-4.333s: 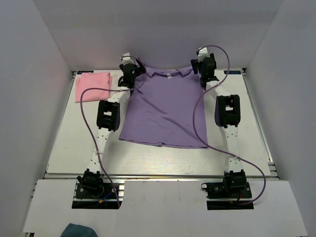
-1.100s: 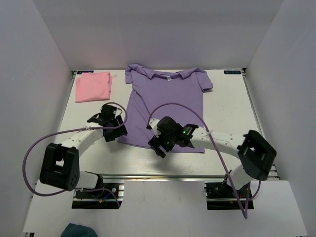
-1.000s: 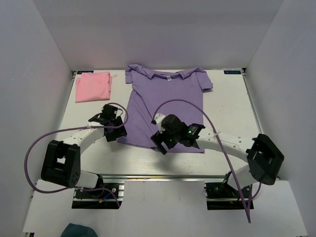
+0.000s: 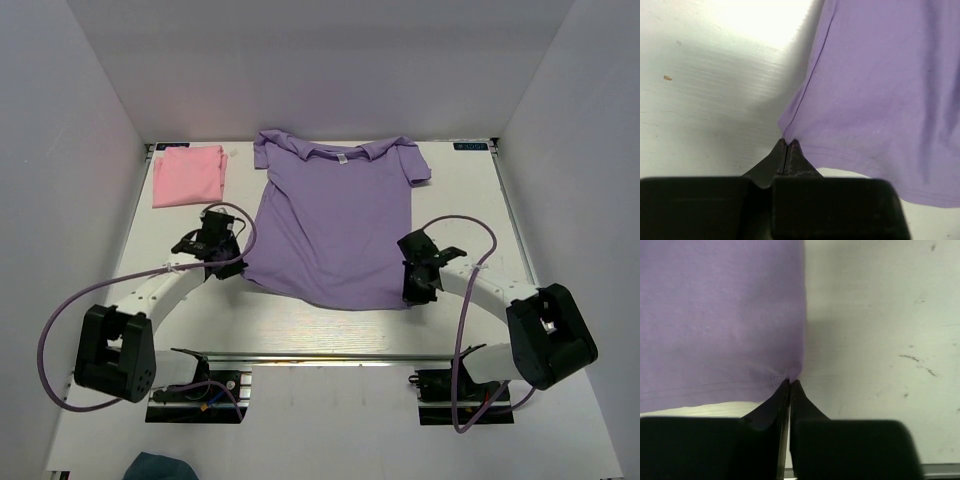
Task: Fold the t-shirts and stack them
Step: Flatten out the tshirt
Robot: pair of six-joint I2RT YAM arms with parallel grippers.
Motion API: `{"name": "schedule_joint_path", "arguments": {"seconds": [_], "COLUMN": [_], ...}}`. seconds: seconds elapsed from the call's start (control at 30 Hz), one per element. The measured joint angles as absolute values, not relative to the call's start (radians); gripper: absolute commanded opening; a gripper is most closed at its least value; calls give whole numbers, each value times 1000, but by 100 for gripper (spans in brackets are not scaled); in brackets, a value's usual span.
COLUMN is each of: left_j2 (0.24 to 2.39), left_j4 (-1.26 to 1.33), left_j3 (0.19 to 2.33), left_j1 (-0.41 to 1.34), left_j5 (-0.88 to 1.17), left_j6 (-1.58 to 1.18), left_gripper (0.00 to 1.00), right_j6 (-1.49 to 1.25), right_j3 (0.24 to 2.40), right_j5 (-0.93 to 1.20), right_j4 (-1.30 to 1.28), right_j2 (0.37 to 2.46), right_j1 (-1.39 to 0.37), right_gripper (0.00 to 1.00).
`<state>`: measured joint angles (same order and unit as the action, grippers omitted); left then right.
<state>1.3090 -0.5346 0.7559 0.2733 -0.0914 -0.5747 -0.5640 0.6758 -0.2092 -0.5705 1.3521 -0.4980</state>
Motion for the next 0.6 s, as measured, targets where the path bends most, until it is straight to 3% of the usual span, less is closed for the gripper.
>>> {"name": "schedule_joint_path", "arguments": {"seconds": [0.6], "left_j2": [1243], "left_j4": [-897], "left_j3": [847], "left_j1": [264], "left_j5": [-192], "left_j6": [-824], "left_gripper": [0], "right_j6": [-586], "right_j3": [707], "right_j5": [-99], "right_j4": [-702], "right_j2": [1238], "right_j1": [-435], "right_gripper": [0]}}
